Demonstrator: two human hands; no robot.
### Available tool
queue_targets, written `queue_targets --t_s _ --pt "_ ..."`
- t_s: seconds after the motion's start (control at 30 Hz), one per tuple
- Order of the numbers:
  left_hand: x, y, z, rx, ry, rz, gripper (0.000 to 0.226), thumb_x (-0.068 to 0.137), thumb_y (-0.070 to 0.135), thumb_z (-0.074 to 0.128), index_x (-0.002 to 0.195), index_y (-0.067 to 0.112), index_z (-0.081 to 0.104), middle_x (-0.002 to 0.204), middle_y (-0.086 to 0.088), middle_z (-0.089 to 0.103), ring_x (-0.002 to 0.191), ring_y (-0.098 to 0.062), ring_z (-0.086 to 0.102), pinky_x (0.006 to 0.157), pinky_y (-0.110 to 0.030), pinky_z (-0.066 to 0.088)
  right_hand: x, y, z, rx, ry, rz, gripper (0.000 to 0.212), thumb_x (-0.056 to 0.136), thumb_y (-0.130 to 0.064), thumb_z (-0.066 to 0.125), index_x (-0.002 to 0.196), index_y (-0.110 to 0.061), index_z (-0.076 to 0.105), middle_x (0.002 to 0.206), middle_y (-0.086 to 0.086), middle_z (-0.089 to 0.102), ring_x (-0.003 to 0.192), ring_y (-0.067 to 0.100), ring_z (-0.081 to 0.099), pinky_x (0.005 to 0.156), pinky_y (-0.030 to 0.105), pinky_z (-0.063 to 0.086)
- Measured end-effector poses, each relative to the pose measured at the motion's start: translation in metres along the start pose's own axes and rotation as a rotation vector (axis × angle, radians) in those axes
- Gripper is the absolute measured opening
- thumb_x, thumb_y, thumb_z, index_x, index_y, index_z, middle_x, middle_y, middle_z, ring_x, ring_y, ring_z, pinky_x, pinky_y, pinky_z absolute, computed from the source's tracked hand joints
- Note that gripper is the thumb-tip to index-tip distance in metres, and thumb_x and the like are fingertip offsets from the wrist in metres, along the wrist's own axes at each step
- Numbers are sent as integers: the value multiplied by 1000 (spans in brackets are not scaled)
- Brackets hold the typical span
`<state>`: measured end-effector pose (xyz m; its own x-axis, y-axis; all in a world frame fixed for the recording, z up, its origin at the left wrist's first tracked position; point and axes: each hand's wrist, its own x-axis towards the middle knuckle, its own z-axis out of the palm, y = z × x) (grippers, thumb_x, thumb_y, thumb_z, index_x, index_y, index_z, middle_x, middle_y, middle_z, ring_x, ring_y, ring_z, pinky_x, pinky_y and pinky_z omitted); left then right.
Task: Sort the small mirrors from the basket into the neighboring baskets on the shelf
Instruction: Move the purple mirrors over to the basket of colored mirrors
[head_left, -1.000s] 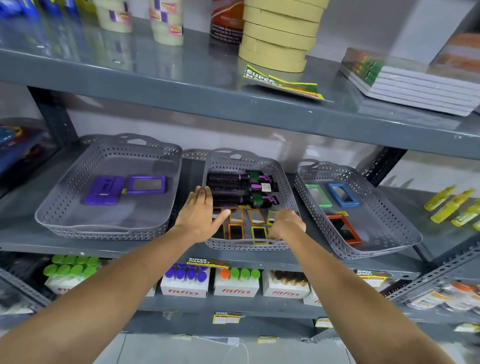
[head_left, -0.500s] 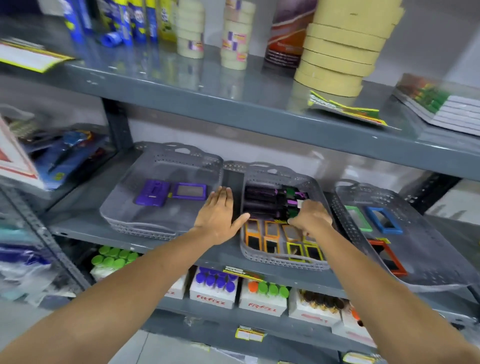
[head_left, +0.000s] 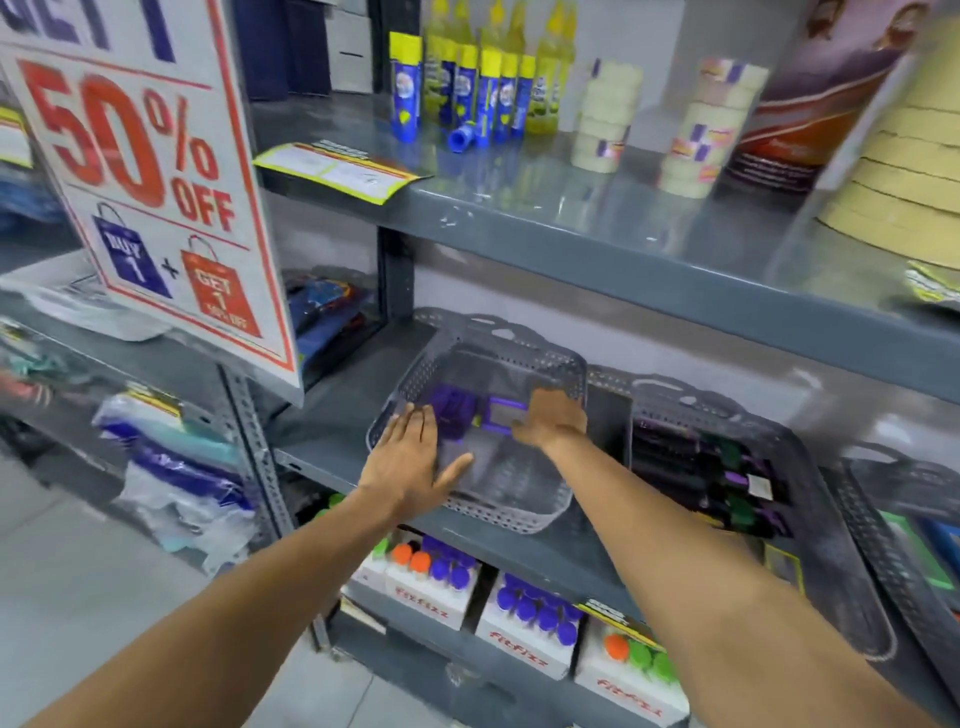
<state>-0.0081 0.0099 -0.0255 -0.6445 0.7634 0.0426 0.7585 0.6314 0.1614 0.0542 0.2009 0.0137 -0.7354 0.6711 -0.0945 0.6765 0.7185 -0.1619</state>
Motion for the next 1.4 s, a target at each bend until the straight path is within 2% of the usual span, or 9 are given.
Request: queue_targets --t_s 0.1,0.27,0.37,0.5,0.67,0.87,1.03,1.2,1.4 --pt "-5 -5 7 -42 23 17 130 55 80 -28 146 -4 11 154 -21 17 144 -28 8 117 -34 1 16 -5 17 -14 -27 -40 74 72 -32 71 136 -14 38 134 15 53 124 34 51 100 48 46" --pt "-2 -6 9 -35 23 14 128 55 79 -29 146 -3 8 154 -20 16 144 -28 6 118 -35 1 37 6 31 -58 -137 -109 96 71 -28 73 148 -22 16 155 10 23 142 36 25 109 57 29" --pt "-3 -6 9 -17 22 19 127 56 78 -30 146 -3 8 155 -20 15 144 -28 6 119 -36 2 46 13 36 -15 -209 -115 79 68 -32 67 139 -24 35 145 13 42 133 35 39 109 50 36" --pt "-3 -6 10 1 32 23 125 57 77 -29 146 -3 8 154 -20 16 144 -27 8 118 -35 1 49 15 36 67 -193 -163 35 69 -21 69 103 -18 61 112 10 65 105 29 60 89 33 50" --pt "-1 -8 10 10 -8 26 125 59 81 -25 147 -2 8 155 -19 14 144 -27 7 119 -35 2 47 19 31 109 -221 -186 60 62 -24 81 115 -14 54 116 11 61 109 29 56 89 36 51" --pt "4 6 -3 89 -46 84 88 84 59 10 147 -1 1 157 -18 7 145 -25 0 118 -34 -2 30 40 -3 249 -85 -164 75 67 -34 79 130 -13 46 120 13 62 110 30 60 89 34 51" --pt "5 105 -6 6 23 312 109 67 73 -5 147 -1 7 156 -18 8 145 -25 1 118 -34 -2 -10 110 -60 279 151 -55 47 69 -30 73 102 -11 45 106 20 64 100 37 61 73 37 48" --pt "0 230 12 -91 53 549 124 60 80 -25 146 -4 6 155 -21 9 145 -27 1 114 -32 -7 -66 221 -98 183 239 144 57 71 -37 73 111 -6 46 110 16 62 103 35 58 73 33 43" --pt "-22 355 43 -145 29 753 114 68 79 -14 146 -2 0 156 -18 1 142 -23 -13 114 -30 -14 -153 370 -106 201 293 454 53 74 -38 73 114 -8 56 108 11 68 104 30 64 82 32 48"
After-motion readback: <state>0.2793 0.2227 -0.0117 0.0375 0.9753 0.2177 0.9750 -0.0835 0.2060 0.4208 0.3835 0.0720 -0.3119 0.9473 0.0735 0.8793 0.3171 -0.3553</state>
